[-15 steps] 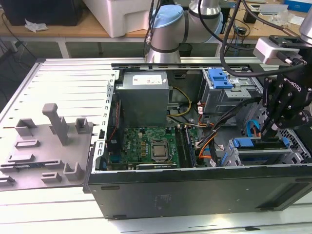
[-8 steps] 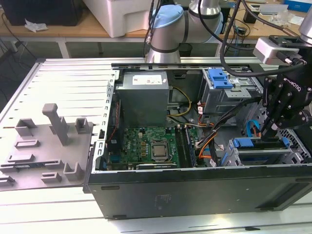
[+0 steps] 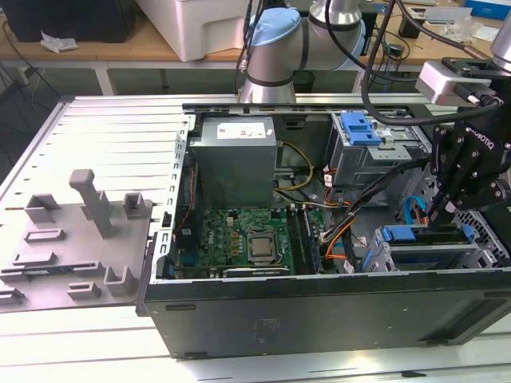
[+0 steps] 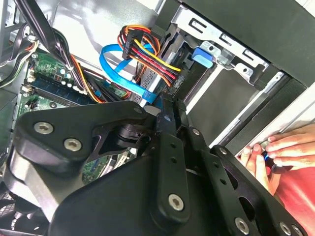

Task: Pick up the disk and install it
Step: 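Insert the second disk wire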

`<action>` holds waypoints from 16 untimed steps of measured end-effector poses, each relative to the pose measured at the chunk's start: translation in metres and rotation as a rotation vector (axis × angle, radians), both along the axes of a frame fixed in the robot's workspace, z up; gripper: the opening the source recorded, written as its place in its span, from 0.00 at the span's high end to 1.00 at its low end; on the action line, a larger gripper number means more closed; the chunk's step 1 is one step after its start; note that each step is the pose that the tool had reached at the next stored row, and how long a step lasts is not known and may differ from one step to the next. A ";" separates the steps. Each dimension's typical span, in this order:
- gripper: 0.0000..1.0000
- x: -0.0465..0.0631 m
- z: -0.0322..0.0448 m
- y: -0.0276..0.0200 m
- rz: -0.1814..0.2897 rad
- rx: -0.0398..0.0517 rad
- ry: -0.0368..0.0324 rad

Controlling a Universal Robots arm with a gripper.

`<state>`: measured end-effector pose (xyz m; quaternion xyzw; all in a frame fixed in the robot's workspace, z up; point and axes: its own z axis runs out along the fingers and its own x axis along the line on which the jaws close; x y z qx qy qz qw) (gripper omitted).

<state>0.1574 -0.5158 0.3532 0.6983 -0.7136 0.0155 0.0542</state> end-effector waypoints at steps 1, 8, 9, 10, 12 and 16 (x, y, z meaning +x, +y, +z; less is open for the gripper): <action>0.84 0.000 0.0000 0.0000 0.000 -0.0001 0.0000; 0.84 0.000 -0.0011 0.0000 0.000 -0.0001 0.0000; 0.84 0.000 -0.0012 0.0000 0.000 -0.0001 0.0000; 0.84 0.000 -0.0014 0.0000 0.000 -0.0001 0.0000; 0.84 0.000 -0.0018 0.0000 0.000 -0.0001 0.0000; 0.84 0.000 -0.0026 0.0000 0.000 -0.0001 0.0000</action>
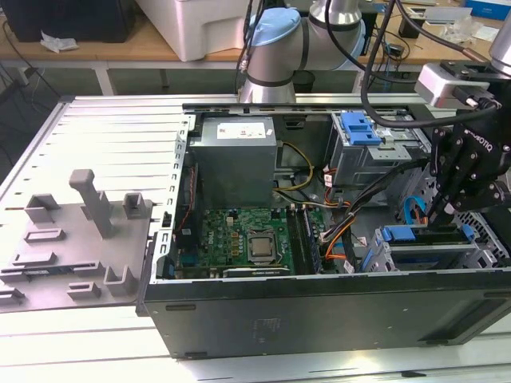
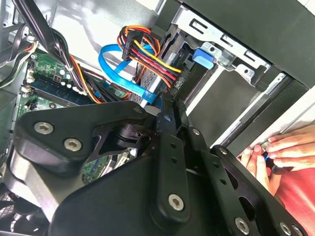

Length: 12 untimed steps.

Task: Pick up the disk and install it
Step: 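Insert the second disk wire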

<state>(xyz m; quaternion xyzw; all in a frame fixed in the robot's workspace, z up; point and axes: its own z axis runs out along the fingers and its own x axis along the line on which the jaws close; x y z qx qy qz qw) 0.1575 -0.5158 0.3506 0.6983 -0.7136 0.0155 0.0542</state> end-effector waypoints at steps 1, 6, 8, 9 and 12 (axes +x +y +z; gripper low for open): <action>0.84 0.000 -0.0002 0.0000 0.000 0.0000 0.0000; 0.84 0.000 -0.0016 0.0000 0.000 0.0000 0.0000; 0.84 0.000 -0.0019 0.0000 0.000 0.0000 0.0000; 0.84 0.000 -0.0020 0.0000 0.000 0.0000 0.0000; 0.84 0.000 -0.0023 0.0000 0.000 0.0000 0.0000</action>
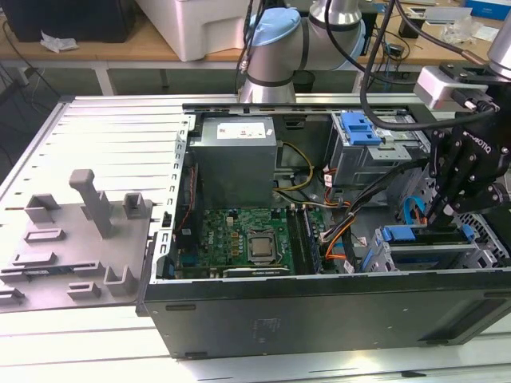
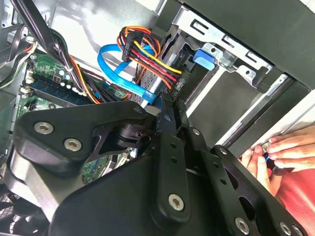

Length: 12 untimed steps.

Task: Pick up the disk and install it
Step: 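Insert the second disk wire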

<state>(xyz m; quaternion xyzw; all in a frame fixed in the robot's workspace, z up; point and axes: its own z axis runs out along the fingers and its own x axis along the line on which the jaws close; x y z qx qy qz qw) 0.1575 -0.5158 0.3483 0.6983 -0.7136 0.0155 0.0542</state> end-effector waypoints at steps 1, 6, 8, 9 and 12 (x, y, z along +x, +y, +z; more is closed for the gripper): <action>0.84 0.000 -0.0002 0.0000 0.000 0.0001 0.0000; 0.84 0.000 -0.0010 0.0000 0.000 0.0000 0.0000; 0.84 0.000 -0.0015 0.0000 0.000 0.0001 0.0000; 0.84 0.000 -0.0018 0.0000 0.000 0.0000 0.0000; 0.84 0.000 -0.0024 0.0000 0.000 -0.0001 0.0000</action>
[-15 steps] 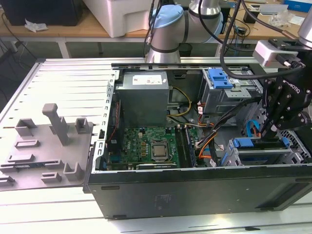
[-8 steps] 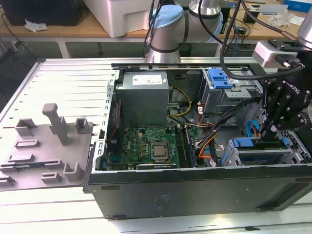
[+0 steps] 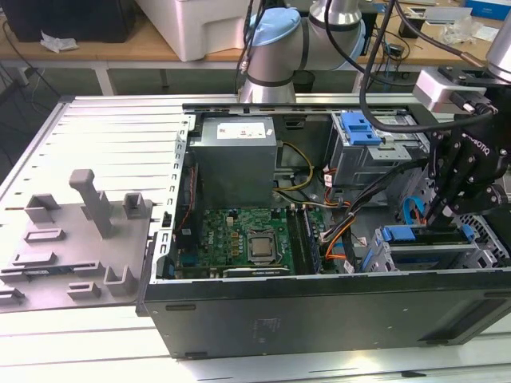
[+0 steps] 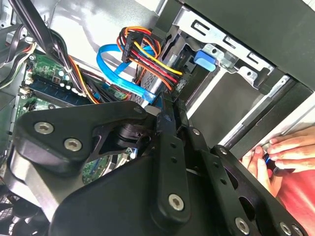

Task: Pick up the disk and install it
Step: 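Insert the second disk wire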

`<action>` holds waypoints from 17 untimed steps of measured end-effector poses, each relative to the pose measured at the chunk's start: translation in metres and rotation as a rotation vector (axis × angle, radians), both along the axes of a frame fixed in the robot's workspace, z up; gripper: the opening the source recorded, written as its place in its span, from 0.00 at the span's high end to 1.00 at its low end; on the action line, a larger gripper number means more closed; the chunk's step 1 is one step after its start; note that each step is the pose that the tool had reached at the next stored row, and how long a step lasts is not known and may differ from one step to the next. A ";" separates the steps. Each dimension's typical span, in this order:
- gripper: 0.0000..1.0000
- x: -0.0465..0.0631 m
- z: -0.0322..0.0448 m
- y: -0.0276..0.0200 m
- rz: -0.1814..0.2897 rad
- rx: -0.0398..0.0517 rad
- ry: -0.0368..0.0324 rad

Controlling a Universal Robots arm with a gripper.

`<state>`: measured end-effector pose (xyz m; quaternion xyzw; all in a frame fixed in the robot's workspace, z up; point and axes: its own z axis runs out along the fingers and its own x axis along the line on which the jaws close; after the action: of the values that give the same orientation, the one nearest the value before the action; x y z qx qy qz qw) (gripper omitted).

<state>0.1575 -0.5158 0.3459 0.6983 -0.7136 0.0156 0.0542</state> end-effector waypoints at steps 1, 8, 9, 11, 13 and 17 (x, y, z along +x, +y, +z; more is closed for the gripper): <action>0.84 0.000 -0.0003 0.0000 0.000 0.0001 0.0000; 0.84 0.000 -0.0025 0.0015 0.000 0.0002 0.0000; 0.84 0.000 -0.0028 0.0020 0.000 -0.0001 0.0000; 0.84 0.001 -0.0032 0.0020 0.001 -0.0011 0.0000; 0.84 0.001 -0.0037 0.0020 0.001 -0.0033 0.0000; 0.84 0.001 -0.0053 0.0020 0.001 -0.0050 0.0000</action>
<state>0.1581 -0.5139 0.3407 0.6987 -0.7131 0.0174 0.0559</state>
